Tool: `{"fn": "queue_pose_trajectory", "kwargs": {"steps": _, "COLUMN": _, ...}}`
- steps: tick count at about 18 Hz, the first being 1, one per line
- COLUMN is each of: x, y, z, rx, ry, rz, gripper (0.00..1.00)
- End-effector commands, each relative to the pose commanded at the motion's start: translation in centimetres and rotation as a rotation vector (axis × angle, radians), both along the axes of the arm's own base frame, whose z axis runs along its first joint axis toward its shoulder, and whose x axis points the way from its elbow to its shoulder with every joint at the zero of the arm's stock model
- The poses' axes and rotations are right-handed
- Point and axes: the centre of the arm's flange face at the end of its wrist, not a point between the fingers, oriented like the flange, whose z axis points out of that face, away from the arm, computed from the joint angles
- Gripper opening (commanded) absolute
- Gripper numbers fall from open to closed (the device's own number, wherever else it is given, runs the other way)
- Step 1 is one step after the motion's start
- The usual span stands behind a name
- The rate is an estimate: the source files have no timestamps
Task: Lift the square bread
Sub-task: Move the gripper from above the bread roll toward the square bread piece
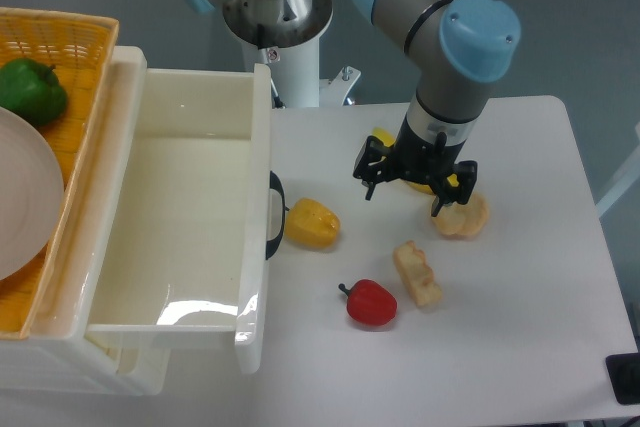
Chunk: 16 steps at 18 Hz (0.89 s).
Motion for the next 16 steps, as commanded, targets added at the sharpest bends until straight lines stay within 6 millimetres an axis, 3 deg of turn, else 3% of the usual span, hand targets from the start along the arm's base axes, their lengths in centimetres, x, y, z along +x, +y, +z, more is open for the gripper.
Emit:
{"fn": "queue_pose_trajectory", "kwargs": {"steps": 7, "x": -1.6, "y": -1.3, "z": 0.2, "rx": 0.017, "ry": 0.029, "rz": 0.034, "gripper": 1.00}}
{"fn": "queue_pose_trajectory", "kwargs": {"steps": 16, "x": -2.3, "y": -2.3, "z": -2.9, "rx": -0.078, "ry": 0.052, "rz": 0.050, "gripper": 1.00}}
